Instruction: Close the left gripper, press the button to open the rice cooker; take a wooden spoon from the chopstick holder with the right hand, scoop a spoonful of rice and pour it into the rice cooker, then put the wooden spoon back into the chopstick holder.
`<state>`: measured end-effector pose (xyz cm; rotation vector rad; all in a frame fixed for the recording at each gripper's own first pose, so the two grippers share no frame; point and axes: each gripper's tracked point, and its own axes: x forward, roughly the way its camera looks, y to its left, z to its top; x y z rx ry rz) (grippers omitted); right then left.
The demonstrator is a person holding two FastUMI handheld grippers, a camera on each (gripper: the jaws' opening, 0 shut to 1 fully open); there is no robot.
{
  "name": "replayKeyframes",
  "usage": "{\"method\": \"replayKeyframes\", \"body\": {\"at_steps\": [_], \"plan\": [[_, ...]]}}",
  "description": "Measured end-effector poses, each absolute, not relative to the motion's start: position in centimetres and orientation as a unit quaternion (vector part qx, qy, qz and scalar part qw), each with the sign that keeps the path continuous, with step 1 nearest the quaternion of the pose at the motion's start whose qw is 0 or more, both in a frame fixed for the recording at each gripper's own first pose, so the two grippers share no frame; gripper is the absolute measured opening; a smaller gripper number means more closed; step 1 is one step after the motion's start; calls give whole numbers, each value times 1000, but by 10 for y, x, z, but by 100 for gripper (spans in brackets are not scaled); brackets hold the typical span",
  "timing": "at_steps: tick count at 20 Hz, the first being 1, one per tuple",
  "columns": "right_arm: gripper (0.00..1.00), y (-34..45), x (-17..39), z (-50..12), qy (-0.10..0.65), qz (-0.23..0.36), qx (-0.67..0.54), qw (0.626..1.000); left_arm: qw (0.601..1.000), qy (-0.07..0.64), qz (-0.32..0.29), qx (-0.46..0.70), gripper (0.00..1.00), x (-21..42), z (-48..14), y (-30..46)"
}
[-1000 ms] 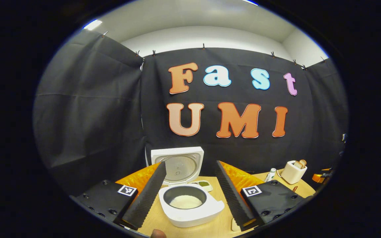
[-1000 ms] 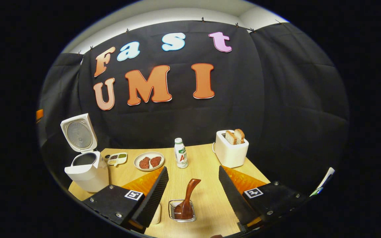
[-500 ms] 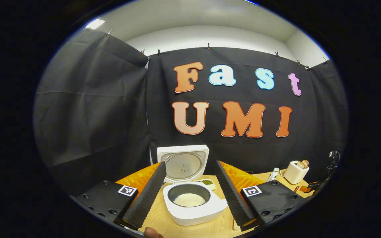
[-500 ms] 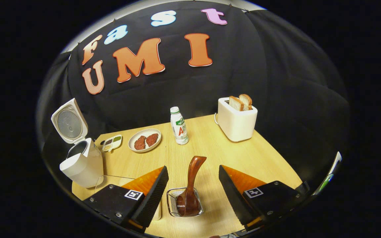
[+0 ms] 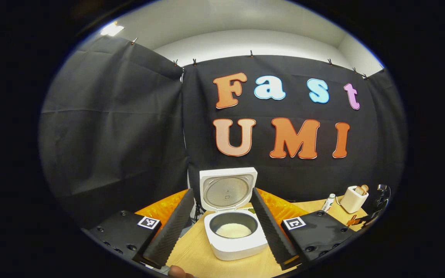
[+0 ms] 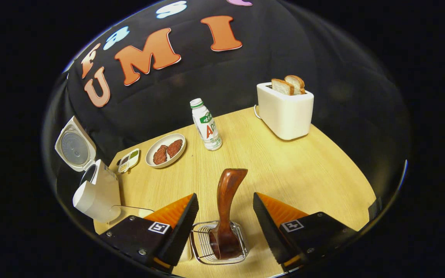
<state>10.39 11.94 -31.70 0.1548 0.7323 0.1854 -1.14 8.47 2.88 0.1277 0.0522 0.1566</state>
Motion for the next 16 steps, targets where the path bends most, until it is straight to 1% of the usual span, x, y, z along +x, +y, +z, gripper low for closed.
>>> {"method": "replayKeyframes", "body": {"at_steps": [1,2,3,4,5,6,8,9,10,11,12,15,16], "plan": [[77,119,105,-320,363,89,73,925,994,27,82,64,100,-13,28,87],[78,120,106,-323,367,90,73,923,994,29,87,63,100,-16,26,91],[69,123,108,-326,372,93,75,921,993,31,92,64,100,-18,25,93],[65,126,110,-330,377,94,77,918,993,32,96,65,100,-20,23,94],[56,126,112,-332,379,91,77,917,992,34,100,66,100,-22,22,96],[51,126,114,-332,380,91,79,917,992,35,103,67,100,-24,21,97],[30,132,115,-333,386,92,95,913,991,38,106,69,100,-26,20,100],[17,132,113,-333,389,95,96,911,991,38,108,70,100,-28,20,101],[19,130,113,-331,387,91,93,913,991,38,111,70,99,-29,21,104],[15,130,114,-329,384,89,91,915,991,38,112,69,99,-29,22,105],[13,130,113,-328,381,88,88,916,991,37,112,68,98,-30,21,104],[2,128,111,-319,371,81,83,921,992,36,104,67,99,-29,20,102],[2,129,108,-313,361,84,82,925,992,35,103,68,99,-27,22,103]]}}
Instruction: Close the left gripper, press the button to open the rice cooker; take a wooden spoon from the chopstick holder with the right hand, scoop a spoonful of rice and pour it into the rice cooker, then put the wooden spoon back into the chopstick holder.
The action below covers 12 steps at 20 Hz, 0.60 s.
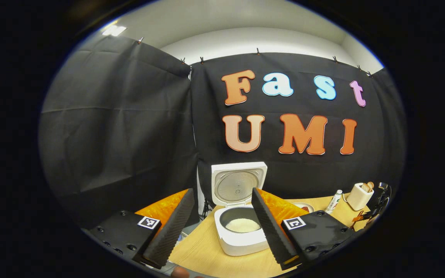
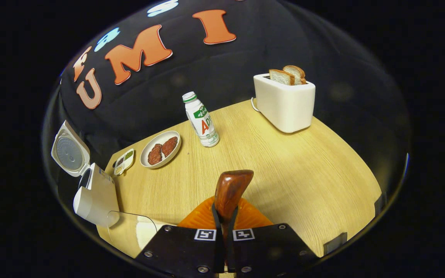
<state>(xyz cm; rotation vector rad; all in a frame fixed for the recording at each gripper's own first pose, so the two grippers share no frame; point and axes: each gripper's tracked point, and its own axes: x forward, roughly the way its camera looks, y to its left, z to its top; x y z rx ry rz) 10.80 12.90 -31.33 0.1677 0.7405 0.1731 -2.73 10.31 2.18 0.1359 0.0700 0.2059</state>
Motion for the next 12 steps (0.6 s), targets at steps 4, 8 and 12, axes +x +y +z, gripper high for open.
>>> {"method": "replayKeyframes", "body": {"at_steps": [4,8,12], "plan": [[1,126,106,-279,320,76,82,941,993,33,90,64,98,-23,20,102],[1,126,99,-231,271,71,71,957,995,42,69,58,99,-17,18,105],[1,144,81,-186,227,83,67,968,996,41,50,64,100,-12,20,113]]}}
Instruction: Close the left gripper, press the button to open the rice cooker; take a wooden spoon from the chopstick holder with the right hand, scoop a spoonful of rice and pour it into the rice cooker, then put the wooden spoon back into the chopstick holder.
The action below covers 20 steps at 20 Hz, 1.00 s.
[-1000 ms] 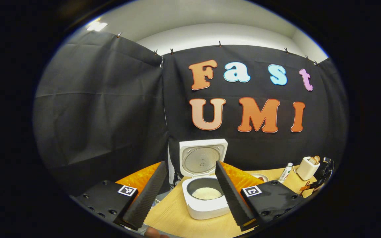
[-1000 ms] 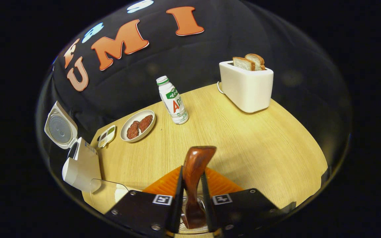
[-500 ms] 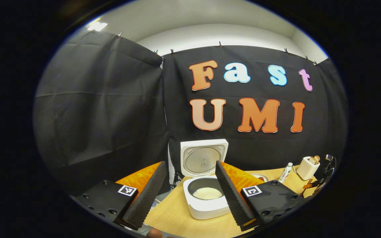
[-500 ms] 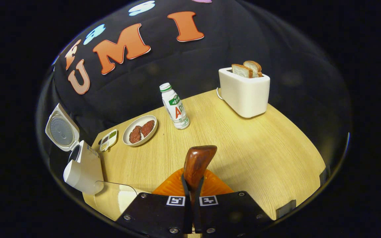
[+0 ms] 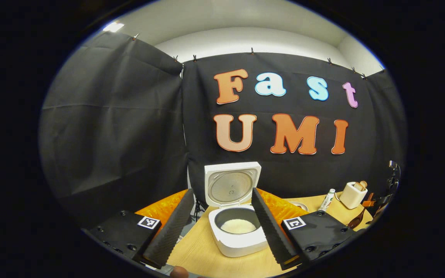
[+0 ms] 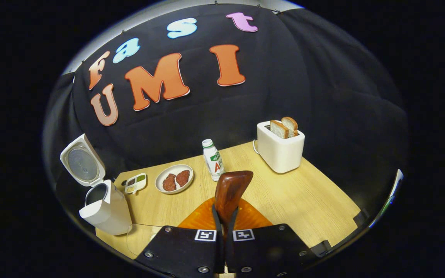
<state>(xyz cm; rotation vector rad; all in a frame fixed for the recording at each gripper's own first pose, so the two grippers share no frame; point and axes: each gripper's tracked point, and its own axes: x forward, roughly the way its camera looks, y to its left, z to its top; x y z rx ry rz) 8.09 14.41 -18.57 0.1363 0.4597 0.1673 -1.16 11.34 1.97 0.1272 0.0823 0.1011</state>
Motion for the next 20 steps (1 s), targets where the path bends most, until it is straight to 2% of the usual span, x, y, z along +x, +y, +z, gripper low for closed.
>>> {"method": "replayKeyframes", "body": {"at_steps": [5,11,20], "plan": [[1,194,52,-154,193,118,67,972,997,42,26,60,100,-5,21,124],[1,257,31,-174,187,145,46,971,997,51,20,59,100,-6,14,150],[1,265,31,-256,215,101,-67,969,994,78,20,73,100,1,-5,182]]}}
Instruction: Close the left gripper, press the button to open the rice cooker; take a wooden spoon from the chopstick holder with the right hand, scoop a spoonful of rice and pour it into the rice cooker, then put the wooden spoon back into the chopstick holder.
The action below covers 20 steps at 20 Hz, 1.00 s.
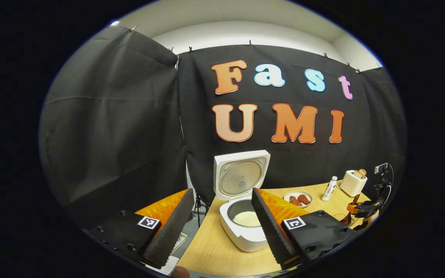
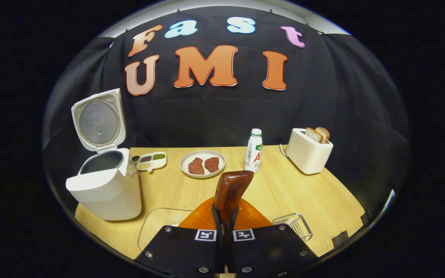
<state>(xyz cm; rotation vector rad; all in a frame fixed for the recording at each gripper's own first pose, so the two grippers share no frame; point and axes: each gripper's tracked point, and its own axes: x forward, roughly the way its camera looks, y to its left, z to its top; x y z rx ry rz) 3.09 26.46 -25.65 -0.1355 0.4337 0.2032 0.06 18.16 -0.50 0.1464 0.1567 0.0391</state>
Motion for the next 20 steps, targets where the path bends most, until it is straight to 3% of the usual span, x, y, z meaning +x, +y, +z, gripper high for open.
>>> {"method": "replayKeyframes", "body": {"at_steps": [10,20], "plan": [[1,286,29,-296,219,80,-142,962,992,100,23,76,100,19,-22,201],[1,321,19,-321,262,91,-34,960,991,117,20,60,100,21,-36,207]]}}
